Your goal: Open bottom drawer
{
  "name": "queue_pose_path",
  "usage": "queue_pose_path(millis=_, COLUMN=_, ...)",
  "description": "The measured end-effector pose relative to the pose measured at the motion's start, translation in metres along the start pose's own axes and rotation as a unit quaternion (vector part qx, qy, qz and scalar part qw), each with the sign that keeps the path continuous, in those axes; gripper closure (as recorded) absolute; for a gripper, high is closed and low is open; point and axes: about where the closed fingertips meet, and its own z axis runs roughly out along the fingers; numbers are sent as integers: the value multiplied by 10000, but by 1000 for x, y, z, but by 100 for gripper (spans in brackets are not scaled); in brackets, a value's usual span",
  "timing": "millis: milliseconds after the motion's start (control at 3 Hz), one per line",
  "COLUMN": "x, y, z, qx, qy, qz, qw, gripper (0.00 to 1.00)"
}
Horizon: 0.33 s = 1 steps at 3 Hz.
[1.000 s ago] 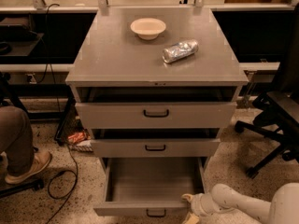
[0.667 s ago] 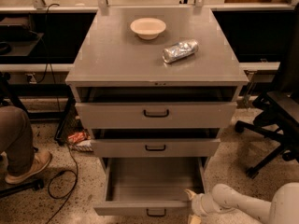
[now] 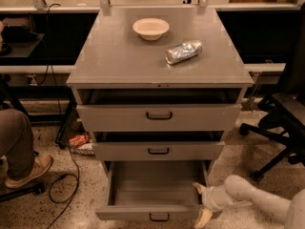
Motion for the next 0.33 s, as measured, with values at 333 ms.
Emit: queue_pose_path(millis=333, x=-16, y=-31, z=-53, qx=441, qy=163, qz=-193, qw=9987, gripper=0)
